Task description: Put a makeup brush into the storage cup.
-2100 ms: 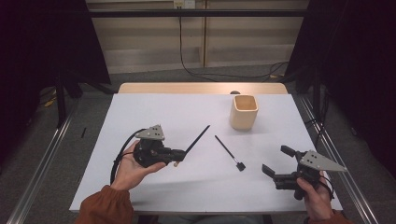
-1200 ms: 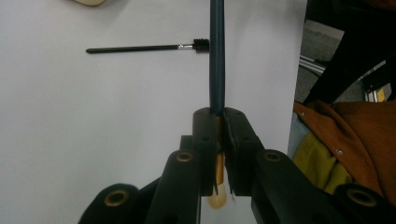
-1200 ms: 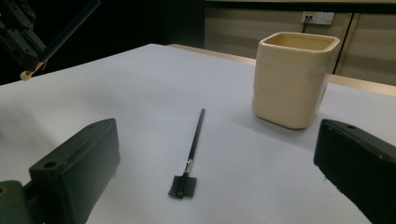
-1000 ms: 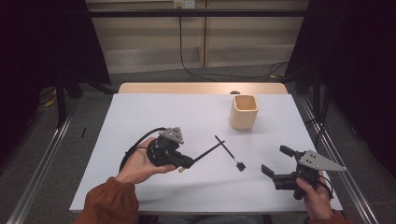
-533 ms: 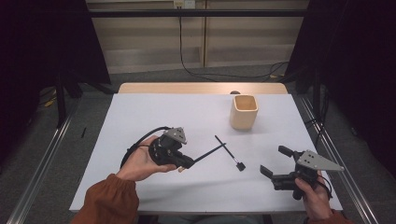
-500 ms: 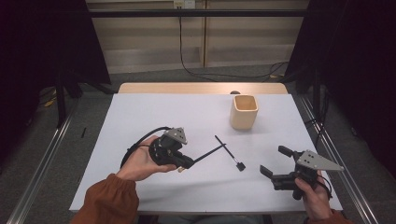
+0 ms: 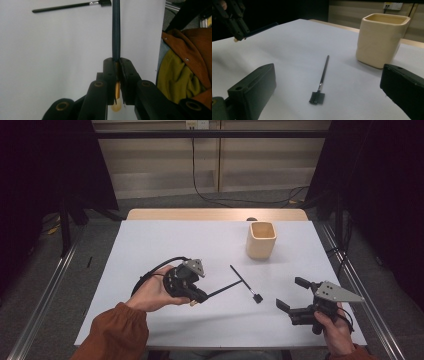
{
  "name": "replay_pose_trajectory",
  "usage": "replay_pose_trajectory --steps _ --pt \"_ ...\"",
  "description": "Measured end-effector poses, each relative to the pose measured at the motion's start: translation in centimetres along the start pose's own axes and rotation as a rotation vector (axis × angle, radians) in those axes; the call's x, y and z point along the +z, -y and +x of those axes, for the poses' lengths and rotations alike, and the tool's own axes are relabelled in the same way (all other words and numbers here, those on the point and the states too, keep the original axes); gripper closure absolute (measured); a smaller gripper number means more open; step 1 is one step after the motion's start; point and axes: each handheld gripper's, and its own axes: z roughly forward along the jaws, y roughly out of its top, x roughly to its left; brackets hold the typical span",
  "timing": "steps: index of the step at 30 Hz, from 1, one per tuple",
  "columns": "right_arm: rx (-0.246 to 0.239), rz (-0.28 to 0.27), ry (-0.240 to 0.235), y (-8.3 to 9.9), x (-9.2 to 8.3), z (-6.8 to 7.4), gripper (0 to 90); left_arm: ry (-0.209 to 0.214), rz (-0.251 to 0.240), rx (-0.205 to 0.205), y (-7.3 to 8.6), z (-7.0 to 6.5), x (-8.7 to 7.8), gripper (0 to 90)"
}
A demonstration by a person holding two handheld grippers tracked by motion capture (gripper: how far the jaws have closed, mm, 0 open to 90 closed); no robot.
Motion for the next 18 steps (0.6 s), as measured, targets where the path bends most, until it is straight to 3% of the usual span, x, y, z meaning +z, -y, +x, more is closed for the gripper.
replay_pose_trajectory --steps 6,8,12,18 --pt "-0.024 0.017 -0.042 -0.2 0.4 0.4 0.0 0.018 0.064 0.015 -0.1 0.1 0.4 83.9" --pt "-0.029 0.048 -0.041 -0.3 0.5 0.4 0.0 0.027 0.079 0.021 -0.1 0.1 0.6 84.0" --pt "-0.03 0.053 -0.043 -0.9 0.6 0.3 0.0 0.037 0.09 0.024 -0.3 0.0 0.7 84.0" --pt "-0.063 0.094 -0.124 -2.2 1.2 0.7 0.0 0.038 0.102 0.033 -0.5 -0.1 0.5 84.0"
